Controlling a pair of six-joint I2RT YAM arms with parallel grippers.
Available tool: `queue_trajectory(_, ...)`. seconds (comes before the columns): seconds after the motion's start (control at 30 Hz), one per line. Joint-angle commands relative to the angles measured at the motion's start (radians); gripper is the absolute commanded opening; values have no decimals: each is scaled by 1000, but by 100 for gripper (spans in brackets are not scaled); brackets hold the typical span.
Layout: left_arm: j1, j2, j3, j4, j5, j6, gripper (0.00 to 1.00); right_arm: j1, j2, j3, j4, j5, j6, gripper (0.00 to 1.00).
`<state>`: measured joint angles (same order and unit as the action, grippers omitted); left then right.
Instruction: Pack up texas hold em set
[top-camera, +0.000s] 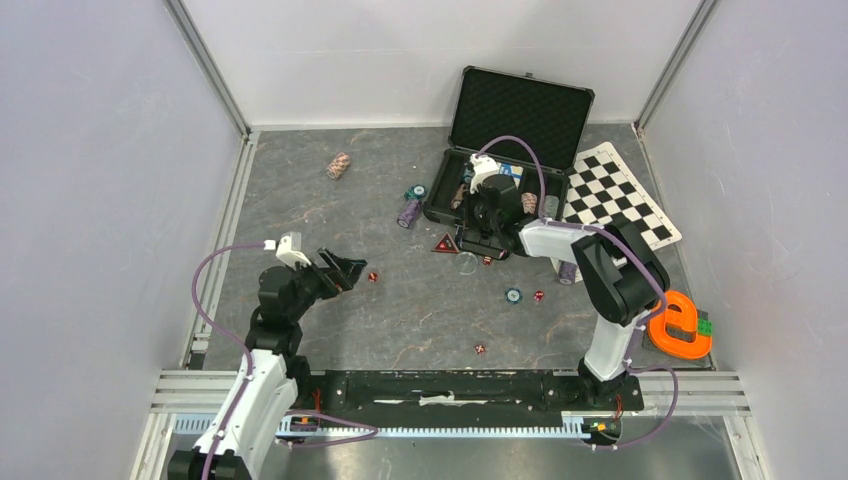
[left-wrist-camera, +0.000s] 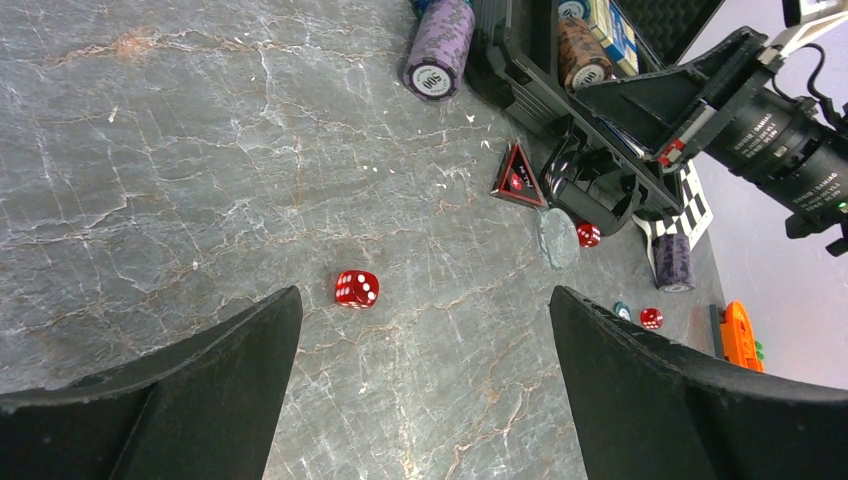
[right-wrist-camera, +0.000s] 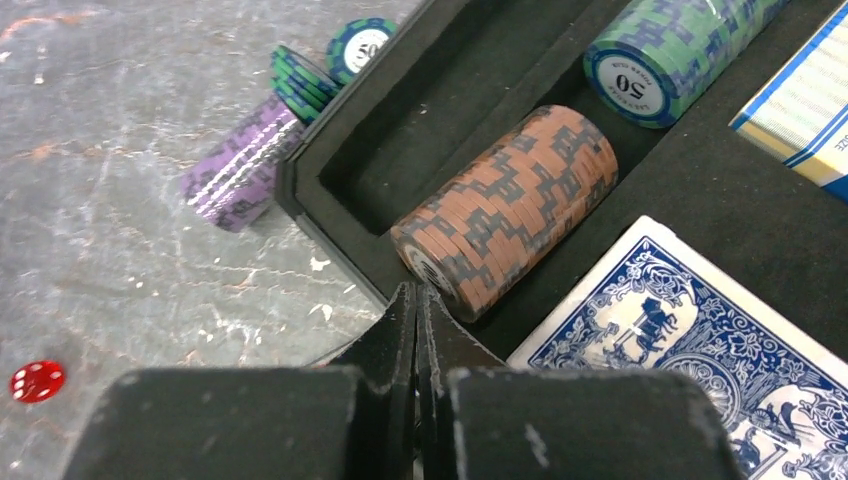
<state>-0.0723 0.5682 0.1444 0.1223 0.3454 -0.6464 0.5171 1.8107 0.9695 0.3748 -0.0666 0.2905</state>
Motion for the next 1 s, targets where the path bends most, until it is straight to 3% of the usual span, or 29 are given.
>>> queue_trajectory(0.0,3,9,1,51,23,24,100,3,45,71,-19,141,-2,0)
queue_trajectory(0.33,3,18,3,55,24,24,100,1,112,167,-119,346,9,0)
queue_trajectory(0.73,3,23,3,58,30,21,100,1,128,250,-201,424,-5,0)
queue_trajectory(0.8,3,24,3,57,32,22,100,1,121,255,-197,453,-25,4)
queue_trajectory(0.97,2,21,3,56,38,21,100,-9,180,379,-288,449,-55,6)
